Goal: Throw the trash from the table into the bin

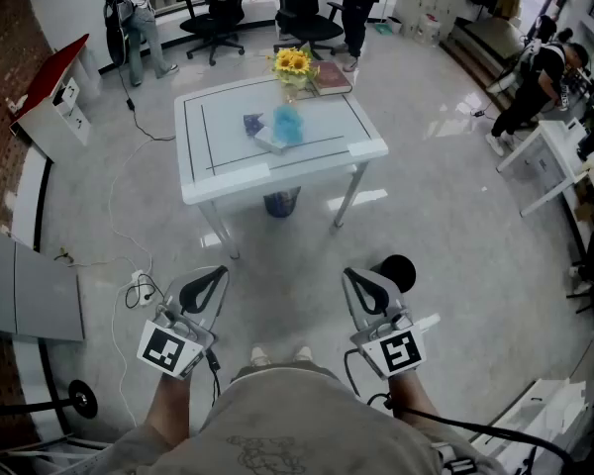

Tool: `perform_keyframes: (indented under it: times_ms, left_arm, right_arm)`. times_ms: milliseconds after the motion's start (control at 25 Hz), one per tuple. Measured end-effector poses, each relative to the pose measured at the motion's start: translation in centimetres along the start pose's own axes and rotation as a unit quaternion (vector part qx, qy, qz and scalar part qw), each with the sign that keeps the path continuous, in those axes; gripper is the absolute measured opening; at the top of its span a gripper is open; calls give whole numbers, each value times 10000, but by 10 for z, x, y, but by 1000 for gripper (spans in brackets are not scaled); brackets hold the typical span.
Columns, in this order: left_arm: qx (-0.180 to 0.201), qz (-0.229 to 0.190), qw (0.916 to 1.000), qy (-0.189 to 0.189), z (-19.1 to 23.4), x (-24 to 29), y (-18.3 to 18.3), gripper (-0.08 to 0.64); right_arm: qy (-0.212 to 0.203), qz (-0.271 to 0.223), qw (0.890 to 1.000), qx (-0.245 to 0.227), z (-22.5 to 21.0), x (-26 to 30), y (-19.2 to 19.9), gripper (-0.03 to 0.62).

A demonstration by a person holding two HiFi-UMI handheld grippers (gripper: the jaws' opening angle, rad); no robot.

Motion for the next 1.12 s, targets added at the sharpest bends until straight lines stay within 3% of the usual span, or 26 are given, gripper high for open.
perform_keyframes:
  times_ms: [1120]
  left_arm:
    - [-193, 85, 9997, -100, -17, 37, -1, -11]
  right_arm:
    - [78, 69, 9997, 216, -45, -10, 19, 2]
Point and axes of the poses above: the fingertips, and each gripper's own axes: x forward along the fingers, z to its left, y out of its underside, the point moved 4 cm from there along -x, backward along the fingers
